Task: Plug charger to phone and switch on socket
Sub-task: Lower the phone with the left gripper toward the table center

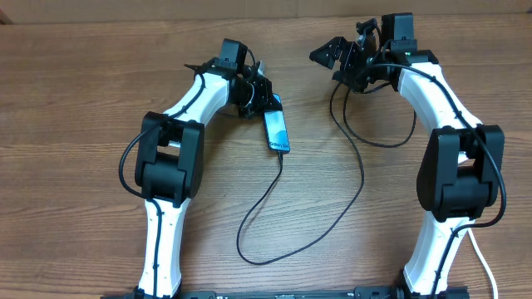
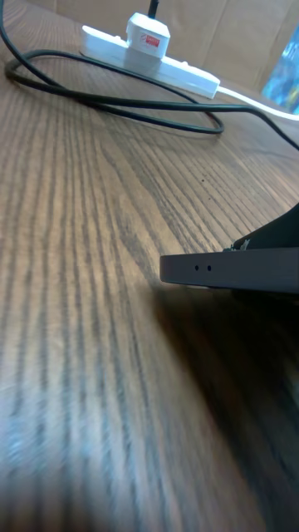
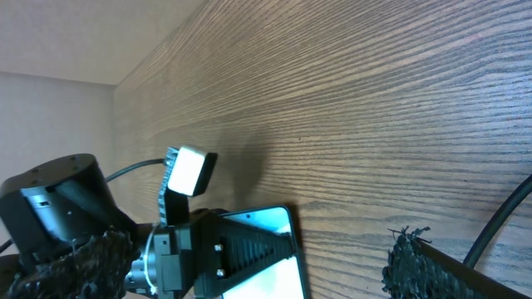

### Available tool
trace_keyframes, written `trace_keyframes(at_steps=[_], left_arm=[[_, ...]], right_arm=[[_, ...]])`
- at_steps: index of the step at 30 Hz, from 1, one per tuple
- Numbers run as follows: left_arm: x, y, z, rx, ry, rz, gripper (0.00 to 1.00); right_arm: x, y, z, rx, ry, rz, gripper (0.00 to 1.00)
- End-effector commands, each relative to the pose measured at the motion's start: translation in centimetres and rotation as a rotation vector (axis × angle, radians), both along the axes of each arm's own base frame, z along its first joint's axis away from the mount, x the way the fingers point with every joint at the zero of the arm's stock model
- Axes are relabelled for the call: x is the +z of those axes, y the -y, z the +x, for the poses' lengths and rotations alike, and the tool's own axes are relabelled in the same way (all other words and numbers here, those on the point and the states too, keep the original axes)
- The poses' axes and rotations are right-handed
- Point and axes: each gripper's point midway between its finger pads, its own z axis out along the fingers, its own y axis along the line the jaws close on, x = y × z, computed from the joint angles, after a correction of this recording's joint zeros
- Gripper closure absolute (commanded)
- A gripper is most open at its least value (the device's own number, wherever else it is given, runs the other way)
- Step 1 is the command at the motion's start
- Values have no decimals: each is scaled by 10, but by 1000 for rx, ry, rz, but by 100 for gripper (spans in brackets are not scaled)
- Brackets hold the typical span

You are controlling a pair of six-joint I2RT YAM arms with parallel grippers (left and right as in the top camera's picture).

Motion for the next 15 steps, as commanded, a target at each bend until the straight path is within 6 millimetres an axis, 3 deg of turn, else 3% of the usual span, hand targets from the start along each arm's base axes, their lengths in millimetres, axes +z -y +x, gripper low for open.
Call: trace_keyframes(at_steps=[1, 6, 9, 15], left_arm=[[-9, 4, -1, -12, -5, 2, 96], [-9, 4, -2, -12, -9, 4, 95], [-9, 4, -2, -11, -8, 6, 85], [-10, 3, -2, -10, -8, 11, 82]], right_arm=[[30, -1, 2, 5, 61, 13, 0], [30, -1, 2, 7, 64, 12, 0], [30, -1, 2, 7, 63, 12, 0], [29, -1, 1, 8, 57, 11, 0]])
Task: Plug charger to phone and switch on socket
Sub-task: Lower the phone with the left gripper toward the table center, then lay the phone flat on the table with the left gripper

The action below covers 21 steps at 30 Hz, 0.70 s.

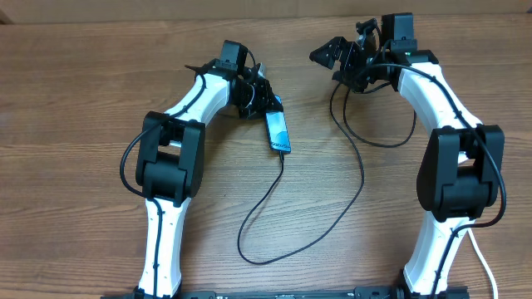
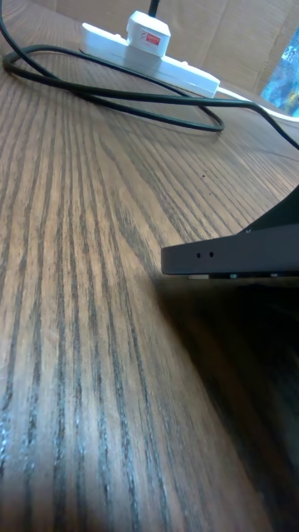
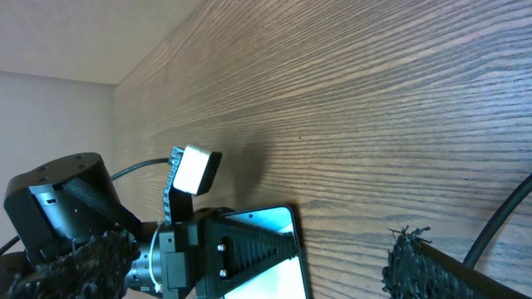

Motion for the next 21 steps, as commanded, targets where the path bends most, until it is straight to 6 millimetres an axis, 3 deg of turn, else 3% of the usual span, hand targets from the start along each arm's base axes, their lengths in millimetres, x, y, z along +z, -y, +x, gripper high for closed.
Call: trace_keyframes(at_steps=[1, 21], left_arm=[[-7, 3, -1, -11, 0, 12, 82], [-8, 2, -4, -11, -13, 16, 77]], right_arm=[[29, -1, 2, 7, 60, 10, 0], [27, -1, -1, 9, 47, 8, 0]])
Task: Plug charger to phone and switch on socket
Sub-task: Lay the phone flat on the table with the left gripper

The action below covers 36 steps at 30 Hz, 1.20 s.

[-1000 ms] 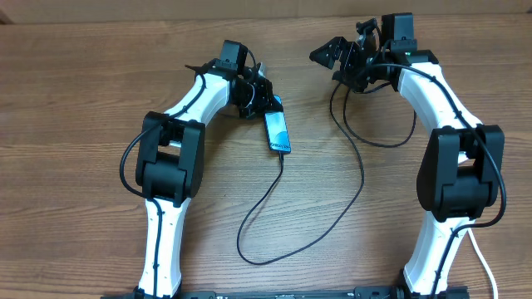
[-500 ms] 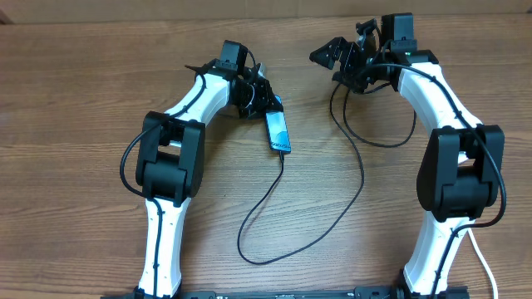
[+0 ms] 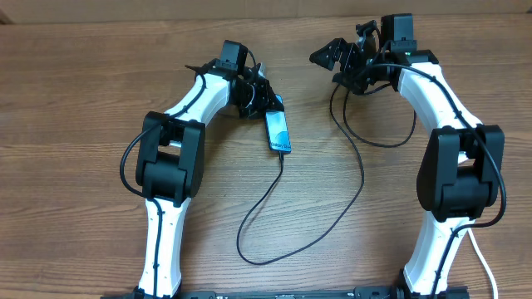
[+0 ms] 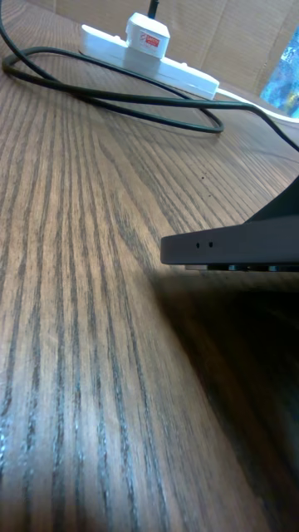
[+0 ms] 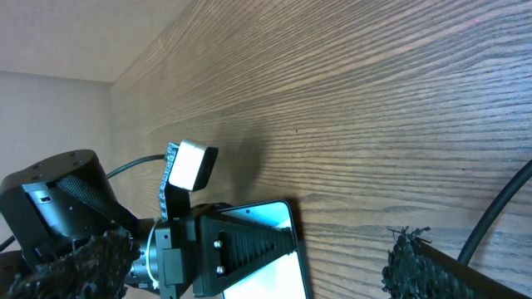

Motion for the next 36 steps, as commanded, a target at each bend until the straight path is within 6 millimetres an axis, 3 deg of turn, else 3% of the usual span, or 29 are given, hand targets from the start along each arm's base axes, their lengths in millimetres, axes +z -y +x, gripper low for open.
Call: trace_keyframes(at_steps=[1, 9, 14, 36], left_arm=[[-8, 2, -4, -10, -13, 18, 77], [-8, 2, -4, -10, -15, 18, 74], [-9, 1, -5, -10, -22, 21, 67], [-10, 0, -7, -8, -28, 27, 19]], right_arm=[[30, -1, 2, 8, 67, 9, 0], [30, -1, 2, 8, 66, 9, 0], [29, -1, 2, 8, 65, 9, 0], [29, -1, 2, 9, 67, 5, 0]])
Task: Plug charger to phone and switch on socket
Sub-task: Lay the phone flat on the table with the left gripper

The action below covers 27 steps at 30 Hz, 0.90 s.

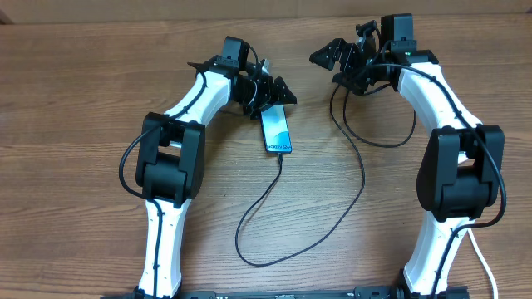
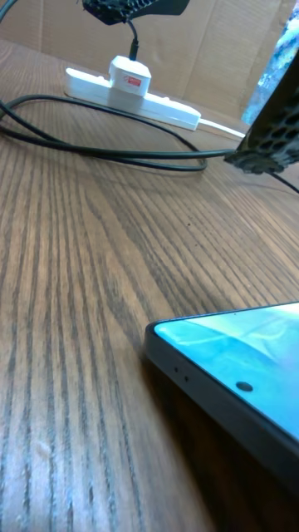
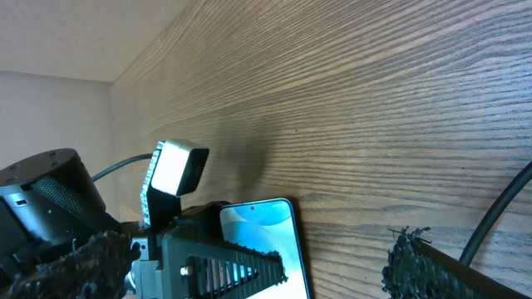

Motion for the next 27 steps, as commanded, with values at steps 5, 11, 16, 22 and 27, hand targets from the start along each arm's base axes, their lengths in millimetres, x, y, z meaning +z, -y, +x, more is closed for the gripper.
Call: trace_keyframes(at_steps=[5, 11, 16, 22, 27], left_arm=[[-36, -21, -7, 42, -43, 165, 10], [-45, -32, -11, 58, -67, 236, 5], [-51, -41, -13, 71, -74, 291, 2], [-54, -48, -13, 81, -76, 334, 0], [-58, -55, -14, 91, -77, 379, 0]], right_arm=[[29, -1, 2, 8, 68, 5, 0], [29, -1, 2, 8, 68, 5, 0], [29, -1, 2, 8, 67, 5, 0], [29, -1, 2, 8, 67, 5, 0], [29, -1, 2, 10, 69, 4, 0]])
